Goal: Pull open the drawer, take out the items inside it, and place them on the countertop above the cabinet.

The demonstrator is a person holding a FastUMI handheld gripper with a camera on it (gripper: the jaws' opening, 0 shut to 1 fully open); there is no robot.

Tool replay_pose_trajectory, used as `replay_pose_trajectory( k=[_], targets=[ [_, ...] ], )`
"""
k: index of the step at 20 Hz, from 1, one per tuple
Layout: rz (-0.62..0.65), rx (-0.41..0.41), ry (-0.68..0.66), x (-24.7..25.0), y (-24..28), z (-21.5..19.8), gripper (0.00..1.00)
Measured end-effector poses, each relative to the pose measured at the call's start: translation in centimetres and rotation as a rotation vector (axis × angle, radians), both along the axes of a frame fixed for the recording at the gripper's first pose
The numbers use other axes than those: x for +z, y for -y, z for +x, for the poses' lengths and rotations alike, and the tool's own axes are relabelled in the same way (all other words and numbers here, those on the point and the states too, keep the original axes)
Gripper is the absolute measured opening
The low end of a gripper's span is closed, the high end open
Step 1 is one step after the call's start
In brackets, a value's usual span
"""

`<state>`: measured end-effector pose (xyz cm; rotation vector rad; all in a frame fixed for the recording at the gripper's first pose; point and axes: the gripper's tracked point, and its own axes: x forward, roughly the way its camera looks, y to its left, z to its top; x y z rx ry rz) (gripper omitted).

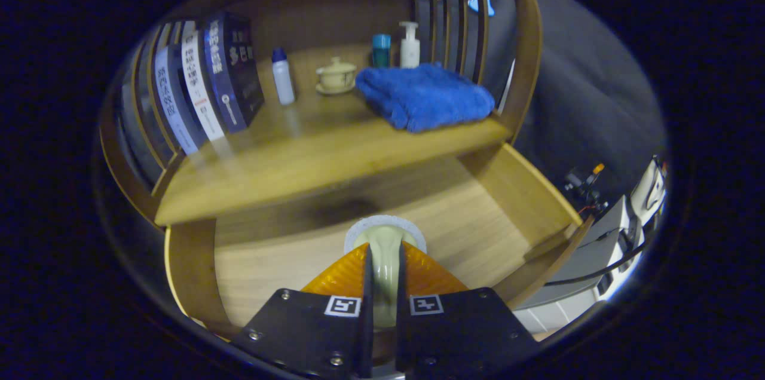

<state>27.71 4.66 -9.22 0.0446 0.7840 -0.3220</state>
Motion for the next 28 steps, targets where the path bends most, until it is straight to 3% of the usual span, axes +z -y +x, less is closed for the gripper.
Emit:
replay_pose_trajectory(
  k=[5,13,28],
  targets=[
    [-0.011,0.069,0.106,4.9,-1.9,4.2,0.15],
    [0.039,0.209,0.115,3.0,-4.8,11.7,0.16],
    [0.169,0.239,0.216,1.2,-6.1,19.0,0.16]
  ],
)
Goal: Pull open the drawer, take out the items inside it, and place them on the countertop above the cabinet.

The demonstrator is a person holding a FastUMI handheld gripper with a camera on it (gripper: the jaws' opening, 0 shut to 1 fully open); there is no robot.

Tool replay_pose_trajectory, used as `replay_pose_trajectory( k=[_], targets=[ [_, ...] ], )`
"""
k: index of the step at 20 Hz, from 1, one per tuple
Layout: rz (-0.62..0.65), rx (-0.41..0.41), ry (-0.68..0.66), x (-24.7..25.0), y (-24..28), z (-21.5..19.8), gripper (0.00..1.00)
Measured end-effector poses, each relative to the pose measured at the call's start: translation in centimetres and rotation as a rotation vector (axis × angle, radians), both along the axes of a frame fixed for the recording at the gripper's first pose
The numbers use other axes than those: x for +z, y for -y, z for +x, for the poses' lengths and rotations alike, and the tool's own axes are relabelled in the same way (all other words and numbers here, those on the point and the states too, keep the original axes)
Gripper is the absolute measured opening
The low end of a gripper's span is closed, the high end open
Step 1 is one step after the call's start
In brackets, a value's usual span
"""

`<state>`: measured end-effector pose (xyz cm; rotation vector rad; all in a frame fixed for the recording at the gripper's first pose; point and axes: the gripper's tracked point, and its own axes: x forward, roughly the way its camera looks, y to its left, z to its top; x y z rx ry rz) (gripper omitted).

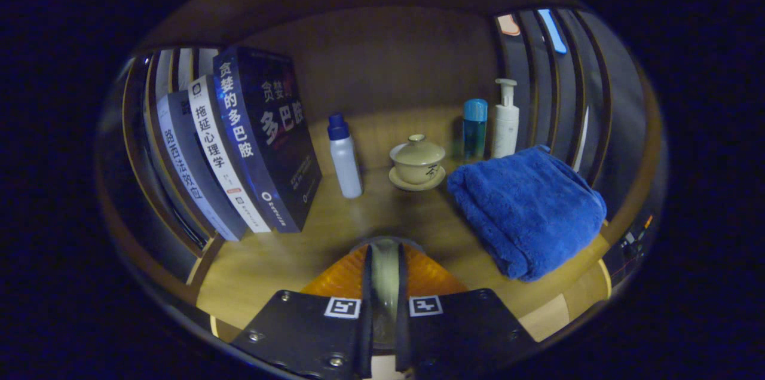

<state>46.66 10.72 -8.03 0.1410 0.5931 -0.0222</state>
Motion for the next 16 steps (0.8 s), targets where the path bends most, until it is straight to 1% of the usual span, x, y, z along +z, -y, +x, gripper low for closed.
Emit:
replay_pose_trajectory(
  k=[3,4,5,6,8,11,14,16],
  targets=[
    [0.011,-0.012,0.012,0.0,0.2,1.0,0.15],
    [0.004,-0.008,-0.002,-0.4,0.2,0.5,0.17],
    [0.003,0.013,0.002,-0.2,0.1,0.4,0.23],
    [0.010,0.035,0.021,-0.1,-0.6,0.7,0.34],
    [0.003,0.044,0.053,0.9,-0.4,0.3,0.57],
    [-0.014,0.074,0.153,4.2,-0.9,-1.6,0.91],
    [-0.057,0.074,0.306,8.5,0.1,-5.7,0.91],
    [-0.047,0.081,0.398,10.5,0.1,-9.4,0.95]
  ],
)
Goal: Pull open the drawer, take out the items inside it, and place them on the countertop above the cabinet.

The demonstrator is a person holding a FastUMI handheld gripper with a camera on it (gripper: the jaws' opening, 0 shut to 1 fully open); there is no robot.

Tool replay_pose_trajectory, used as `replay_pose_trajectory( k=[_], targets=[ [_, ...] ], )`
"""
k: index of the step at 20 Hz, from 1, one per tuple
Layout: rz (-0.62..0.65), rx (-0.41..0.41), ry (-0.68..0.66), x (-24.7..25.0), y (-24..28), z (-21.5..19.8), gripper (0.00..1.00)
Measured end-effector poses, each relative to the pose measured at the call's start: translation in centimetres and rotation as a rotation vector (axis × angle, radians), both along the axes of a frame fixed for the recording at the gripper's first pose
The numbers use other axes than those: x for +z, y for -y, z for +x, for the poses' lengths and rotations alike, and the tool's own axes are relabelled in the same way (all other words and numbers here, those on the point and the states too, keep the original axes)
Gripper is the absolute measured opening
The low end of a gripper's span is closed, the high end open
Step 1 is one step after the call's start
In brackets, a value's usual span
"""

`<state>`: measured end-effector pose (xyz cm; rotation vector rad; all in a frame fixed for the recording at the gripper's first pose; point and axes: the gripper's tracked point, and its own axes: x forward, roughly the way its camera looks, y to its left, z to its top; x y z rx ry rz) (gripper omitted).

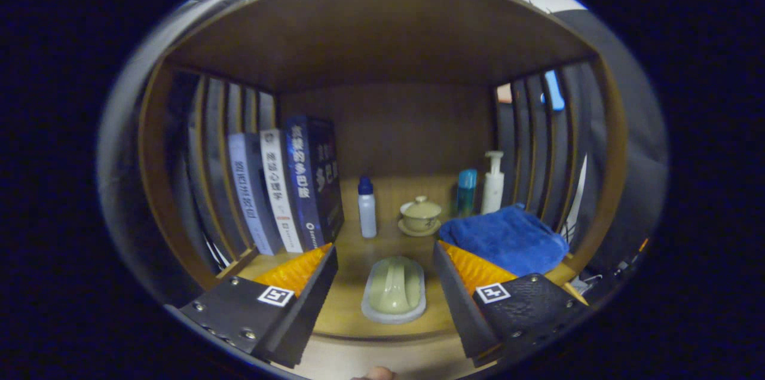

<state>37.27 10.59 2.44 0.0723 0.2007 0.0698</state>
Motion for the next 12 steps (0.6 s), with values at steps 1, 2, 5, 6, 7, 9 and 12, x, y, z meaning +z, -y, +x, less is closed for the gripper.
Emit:
replay_pose_trajectory(
  k=[1,2,5,6,7,9,12],
  targets=[
    [0.010,-0.009,0.021,0.3,0.3,-1.8,0.96],
    [0.011,-0.021,0.036,0.1,1.0,-3.6,0.96],
    [-0.015,-0.071,0.064,-0.5,2.6,-9.4,0.97],
    [-0.024,-0.072,0.069,-1.1,2.5,-11.1,0.97],
    [-0.040,-0.066,0.074,-1.6,2.5,-12.6,0.97],
    [-0.051,-0.070,0.084,-2.6,2.8,-15.6,0.97],
    [-0.030,-0.063,0.083,-4.5,2.5,-18.9,0.97]
  ],
)
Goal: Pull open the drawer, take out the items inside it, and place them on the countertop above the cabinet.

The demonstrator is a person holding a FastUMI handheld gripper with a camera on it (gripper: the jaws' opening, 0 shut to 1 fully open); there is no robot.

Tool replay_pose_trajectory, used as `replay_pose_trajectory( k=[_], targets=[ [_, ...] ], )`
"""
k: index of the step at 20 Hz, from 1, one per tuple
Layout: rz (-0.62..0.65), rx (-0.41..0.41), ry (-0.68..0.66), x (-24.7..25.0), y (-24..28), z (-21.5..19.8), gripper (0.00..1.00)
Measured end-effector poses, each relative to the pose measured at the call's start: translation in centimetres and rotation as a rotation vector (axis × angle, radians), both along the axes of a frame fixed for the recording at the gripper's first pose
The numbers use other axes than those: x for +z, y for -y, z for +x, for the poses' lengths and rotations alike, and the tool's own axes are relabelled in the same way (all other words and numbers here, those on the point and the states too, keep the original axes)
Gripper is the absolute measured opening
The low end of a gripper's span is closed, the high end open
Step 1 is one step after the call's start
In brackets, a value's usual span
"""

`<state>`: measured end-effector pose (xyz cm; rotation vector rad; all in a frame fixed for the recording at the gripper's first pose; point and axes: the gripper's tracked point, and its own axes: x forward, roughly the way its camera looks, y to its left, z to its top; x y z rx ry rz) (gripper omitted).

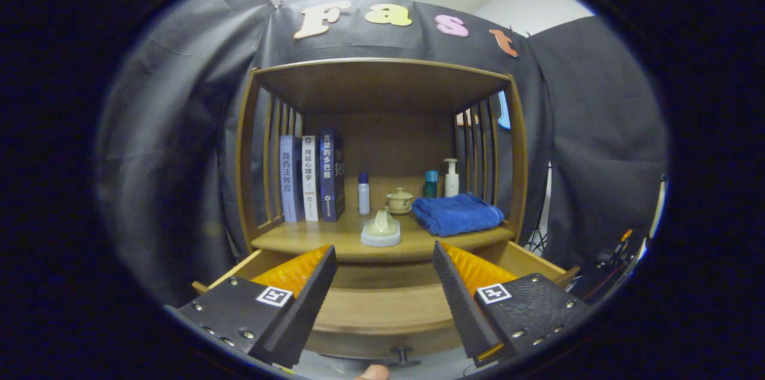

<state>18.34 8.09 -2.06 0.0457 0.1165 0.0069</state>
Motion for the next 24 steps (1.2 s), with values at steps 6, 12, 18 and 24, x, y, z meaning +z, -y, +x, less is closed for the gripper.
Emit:
replay_pose_trajectory(
  k=[6,12,18,24],
  targets=[
    [0.010,-0.016,-0.076,-4.8,0.7,-4.0,0.97],
    [0.028,-0.043,-0.168,-8.6,2.0,-4.9,0.97],
    [0.014,-0.002,-0.224,-10.7,0.9,-3.3,0.97],
    [0.000,0.041,-0.284,-12.1,0.0,-3.4,0.97]
  ],
)
